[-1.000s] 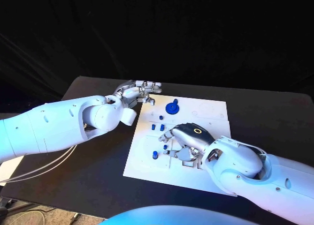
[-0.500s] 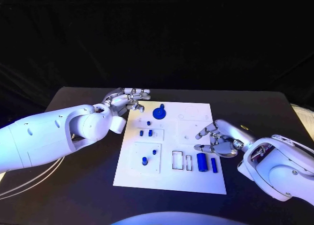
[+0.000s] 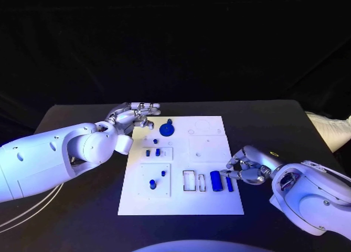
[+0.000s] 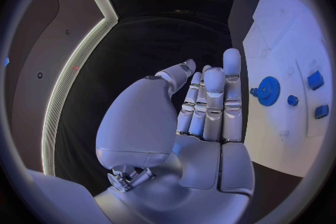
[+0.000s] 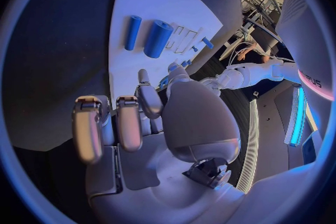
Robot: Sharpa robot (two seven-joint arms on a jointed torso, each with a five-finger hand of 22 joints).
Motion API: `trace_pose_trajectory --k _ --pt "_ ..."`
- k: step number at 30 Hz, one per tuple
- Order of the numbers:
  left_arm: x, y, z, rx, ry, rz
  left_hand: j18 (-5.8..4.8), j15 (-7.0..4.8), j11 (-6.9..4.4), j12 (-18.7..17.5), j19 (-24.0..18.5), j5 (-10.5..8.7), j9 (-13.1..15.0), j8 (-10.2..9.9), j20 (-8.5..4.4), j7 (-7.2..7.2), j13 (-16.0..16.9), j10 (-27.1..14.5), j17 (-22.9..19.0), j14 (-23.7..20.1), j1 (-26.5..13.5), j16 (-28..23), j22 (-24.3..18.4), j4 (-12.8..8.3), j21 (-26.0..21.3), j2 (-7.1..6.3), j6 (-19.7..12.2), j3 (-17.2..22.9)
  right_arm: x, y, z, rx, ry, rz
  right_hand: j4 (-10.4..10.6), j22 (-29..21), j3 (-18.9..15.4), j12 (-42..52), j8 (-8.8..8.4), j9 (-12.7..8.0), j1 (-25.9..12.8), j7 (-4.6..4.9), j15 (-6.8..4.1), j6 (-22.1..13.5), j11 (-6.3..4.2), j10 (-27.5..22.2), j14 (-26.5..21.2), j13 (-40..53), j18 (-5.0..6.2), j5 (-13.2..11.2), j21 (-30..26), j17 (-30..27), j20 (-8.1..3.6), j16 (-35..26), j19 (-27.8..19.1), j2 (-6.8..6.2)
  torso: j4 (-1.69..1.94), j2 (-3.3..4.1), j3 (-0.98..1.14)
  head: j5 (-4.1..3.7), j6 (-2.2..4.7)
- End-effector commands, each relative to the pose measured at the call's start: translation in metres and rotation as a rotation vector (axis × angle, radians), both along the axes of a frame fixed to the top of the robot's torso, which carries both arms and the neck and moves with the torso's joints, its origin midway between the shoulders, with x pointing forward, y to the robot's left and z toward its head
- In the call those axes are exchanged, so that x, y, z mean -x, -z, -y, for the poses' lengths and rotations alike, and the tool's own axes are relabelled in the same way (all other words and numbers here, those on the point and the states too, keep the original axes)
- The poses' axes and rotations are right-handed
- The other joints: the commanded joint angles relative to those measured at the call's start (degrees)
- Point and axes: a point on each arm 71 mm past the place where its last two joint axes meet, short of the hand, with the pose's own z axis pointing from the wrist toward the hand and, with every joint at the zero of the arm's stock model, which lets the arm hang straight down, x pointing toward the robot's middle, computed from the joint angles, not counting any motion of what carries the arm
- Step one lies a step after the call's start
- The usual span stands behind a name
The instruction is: Assemble the parts on the task board
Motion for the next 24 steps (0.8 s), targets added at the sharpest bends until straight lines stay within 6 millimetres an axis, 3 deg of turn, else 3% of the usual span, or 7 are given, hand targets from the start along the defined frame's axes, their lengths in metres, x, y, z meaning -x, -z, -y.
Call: trace_pose_trajectory --k 1,24 --pt "0.001 -0.001 0.002 0.010 0.020 0.006 0.64 -0.13 0.00 0.26 0.02 0.31 -0.01 0.35 0.35 -0.01 -0.05 -0.52 -0.05 -0.46 -0.05 -0.19 -0.10 0.08 -0.28 0.42 -0.54 -0.26 0.001 0.004 -0.002 0.084 -0.001 -0.003 0.02 10.48 -0.53 0.34 0.35 0.15 -0.64 -0.33 0.08 0.32 0.03 0.32 3.98 0.48 -1.20 -0.42 0.37 4.26 0.33 0.38 2.40 0.16 0.05 0.05 0.00 0.00 -0.01" --pt "0.001 0.000 0.001 0.010 0.022 0.003 0.64 -0.12 0.00 0.36 0.02 0.31 0.00 0.40 0.37 -0.01 -0.04 -0.57 -0.06 -0.47 -0.10 -0.15 -0.13 0.11 -0.32 0.47 -0.56 -0.34 -0.001 0.028 -0.023 0.165 -0.058 -0.012 -0.18 10.72 -1.76 1.24 1.34 0.99 0.75 -0.62 -0.09 0.74 -0.21 0.61 3.98 2.21 -1.26 -0.44 0.53 4.46 0.21 0.48 2.54 0.43 0.47 0.12 -0.09 0.45 -0.44"
